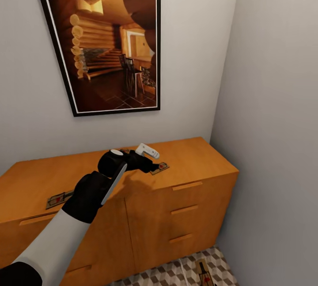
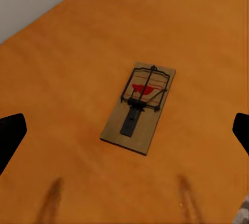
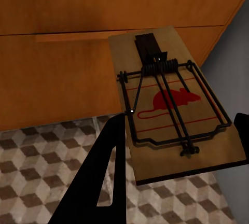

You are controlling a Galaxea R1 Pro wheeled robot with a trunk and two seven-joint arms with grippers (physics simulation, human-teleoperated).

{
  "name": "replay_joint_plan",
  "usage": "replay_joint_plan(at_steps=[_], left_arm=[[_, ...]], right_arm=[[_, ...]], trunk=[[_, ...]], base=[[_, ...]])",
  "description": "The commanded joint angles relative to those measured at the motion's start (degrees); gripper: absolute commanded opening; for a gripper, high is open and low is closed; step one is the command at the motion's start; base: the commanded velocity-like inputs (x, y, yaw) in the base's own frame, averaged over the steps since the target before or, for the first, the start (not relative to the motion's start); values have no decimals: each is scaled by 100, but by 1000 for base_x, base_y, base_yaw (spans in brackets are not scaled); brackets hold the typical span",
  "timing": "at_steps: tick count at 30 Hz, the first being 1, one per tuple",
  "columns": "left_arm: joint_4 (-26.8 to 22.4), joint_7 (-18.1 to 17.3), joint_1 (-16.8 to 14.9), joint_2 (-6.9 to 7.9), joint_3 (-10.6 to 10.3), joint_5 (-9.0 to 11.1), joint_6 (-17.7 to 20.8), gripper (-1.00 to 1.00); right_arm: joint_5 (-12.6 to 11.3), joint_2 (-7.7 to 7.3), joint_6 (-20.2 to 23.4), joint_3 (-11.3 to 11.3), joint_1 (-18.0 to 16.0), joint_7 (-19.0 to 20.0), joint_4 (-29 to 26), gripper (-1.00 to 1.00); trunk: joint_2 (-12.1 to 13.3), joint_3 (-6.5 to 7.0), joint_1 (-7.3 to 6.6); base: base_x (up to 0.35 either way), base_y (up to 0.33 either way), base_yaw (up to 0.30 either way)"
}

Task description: Take the four mousetraps from the cabinet in the bathroom and place them on the bathroom floor. Make sure all four end up on the same floor surface, and ensure that at least two of them are either under or directly next to the same bathroom sink.

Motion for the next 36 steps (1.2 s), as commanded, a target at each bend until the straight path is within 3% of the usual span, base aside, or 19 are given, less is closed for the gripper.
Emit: replay_joint_plan(at_steps=[1,9,17,36], left_arm=[[0,-13,-3,4,-15,-8,26,100],[88,-120,-4,85,-164,-7,28,100],[117,-563,-5,99,-186,-15,18,100],[120,-614,-5,116,-258,-16,17,100]], right_arm=[[51,1,1,6,-4,-57,4,-100],[51,1,2,3,-4,-57,6,-100],[51,24,9,2,-4,-57,7,-100],[-77,40,19,2,-3,-57,7,-100]], trunk=[[-3,-6,0],[-3,-6,0],[-3,-6,0],[-3,-6,0]], base=[[6,0,0],[2,0,0],[0,0,0],[4,0,0]])
